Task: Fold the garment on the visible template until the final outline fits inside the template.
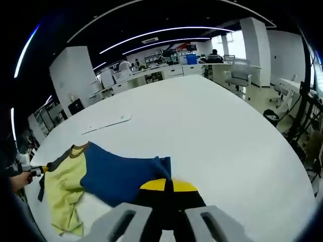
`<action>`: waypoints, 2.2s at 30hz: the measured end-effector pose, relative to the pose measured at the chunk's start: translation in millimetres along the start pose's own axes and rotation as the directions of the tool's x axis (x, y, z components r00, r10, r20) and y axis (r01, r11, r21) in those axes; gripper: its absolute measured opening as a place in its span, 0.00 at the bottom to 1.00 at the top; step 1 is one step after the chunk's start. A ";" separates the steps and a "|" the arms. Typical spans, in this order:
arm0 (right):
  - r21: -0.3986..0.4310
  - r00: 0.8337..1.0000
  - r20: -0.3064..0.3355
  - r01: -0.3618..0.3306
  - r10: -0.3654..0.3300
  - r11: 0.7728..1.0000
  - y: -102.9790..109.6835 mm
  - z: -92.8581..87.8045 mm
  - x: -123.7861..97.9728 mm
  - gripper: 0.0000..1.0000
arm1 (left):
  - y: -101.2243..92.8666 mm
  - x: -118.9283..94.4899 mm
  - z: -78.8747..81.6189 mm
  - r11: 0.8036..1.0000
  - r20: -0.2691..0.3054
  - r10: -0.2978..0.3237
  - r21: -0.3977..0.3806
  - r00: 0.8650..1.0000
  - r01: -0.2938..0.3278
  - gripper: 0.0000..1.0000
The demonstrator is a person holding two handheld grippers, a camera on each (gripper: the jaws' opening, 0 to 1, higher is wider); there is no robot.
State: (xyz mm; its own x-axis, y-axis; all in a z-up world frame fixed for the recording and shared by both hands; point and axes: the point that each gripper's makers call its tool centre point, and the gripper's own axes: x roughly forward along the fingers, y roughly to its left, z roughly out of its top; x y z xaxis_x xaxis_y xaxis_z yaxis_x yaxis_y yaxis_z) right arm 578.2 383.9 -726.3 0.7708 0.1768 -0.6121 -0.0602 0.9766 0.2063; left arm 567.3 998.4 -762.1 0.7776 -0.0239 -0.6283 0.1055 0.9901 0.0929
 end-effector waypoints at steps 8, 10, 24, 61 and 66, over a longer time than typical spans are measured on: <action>-0.028 0.999 -0.038 0.024 -0.025 0.999 -8.6 -6.9 9.0 0.00 | 8.0 12.2 10.4 0.998 -0.017 0.015 0.064 1.000 -0.014 0.00; -0.025 0.999 -0.042 0.027 -0.028 0.999 -9.4 -8.3 10.3 0.00 | 8.2 13.1 11.3 0.997 -0.021 0.019 0.076 1.000 -0.017 0.00; -0.044 0.999 -0.019 0.029 -0.029 0.999 -9.9 -8.8 5.9 0.21 | 12.9 -4.9 15.7 1.000 0.024 0.017 0.022 1.000 -0.017 0.33; -0.329 0.820 -0.227 -0.572 0.525 0.751 236.6 -57.7 -54.6 0.89 | -59.8 -127.9 8.0 0.971 0.239 -0.191 -0.099 0.952 0.219 0.99; -0.362 0.772 -0.287 -0.636 0.568 0.682 266.9 -78.7 -63.2 0.85 | -68.5 -140.0 6.0 0.973 0.239 -0.202 -0.061 0.950 0.222 0.99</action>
State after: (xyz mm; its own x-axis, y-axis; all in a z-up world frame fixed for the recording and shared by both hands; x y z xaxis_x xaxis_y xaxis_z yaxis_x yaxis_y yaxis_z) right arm 463.6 643.0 -692.6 0.3790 0.7258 -0.5741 -0.7604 0.5978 0.2538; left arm 455.0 933.1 -675.8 0.8654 -0.2555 -0.4310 0.2373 0.9666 -0.0964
